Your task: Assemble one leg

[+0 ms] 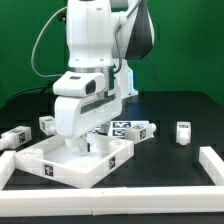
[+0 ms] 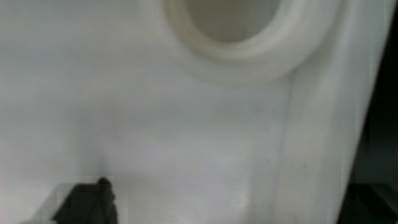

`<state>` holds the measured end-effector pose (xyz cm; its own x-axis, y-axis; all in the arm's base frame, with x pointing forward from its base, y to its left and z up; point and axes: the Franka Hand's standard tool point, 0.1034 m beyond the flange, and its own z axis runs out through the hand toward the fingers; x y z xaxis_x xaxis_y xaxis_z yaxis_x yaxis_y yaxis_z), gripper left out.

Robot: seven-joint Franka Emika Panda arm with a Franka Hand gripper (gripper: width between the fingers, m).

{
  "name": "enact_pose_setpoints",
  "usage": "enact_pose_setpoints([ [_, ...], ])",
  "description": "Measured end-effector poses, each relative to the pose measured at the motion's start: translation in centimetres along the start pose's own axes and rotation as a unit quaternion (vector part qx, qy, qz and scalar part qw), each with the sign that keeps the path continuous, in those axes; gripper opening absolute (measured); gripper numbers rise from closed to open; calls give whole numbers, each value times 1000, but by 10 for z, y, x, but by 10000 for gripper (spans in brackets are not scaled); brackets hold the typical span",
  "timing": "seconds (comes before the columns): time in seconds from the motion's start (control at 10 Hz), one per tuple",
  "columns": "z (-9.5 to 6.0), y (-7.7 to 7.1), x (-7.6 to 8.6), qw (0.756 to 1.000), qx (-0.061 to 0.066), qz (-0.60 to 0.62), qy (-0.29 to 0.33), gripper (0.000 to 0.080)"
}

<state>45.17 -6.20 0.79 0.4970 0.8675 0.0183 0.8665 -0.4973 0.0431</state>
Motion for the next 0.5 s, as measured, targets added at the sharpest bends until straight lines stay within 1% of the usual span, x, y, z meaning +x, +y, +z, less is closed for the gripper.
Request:
enact_pose_setpoints([
  [0.1,0,0,0,1000,0,0,0,350],
  [0.2,0,0,0,1000,0,0,0,350],
  [0.3,0,0,0,1000,0,0,0,169],
  [0.4,1,0,0,1000,1,0,0,52],
  [0.5,1,-2,3,1000,0,-4,1,52],
])
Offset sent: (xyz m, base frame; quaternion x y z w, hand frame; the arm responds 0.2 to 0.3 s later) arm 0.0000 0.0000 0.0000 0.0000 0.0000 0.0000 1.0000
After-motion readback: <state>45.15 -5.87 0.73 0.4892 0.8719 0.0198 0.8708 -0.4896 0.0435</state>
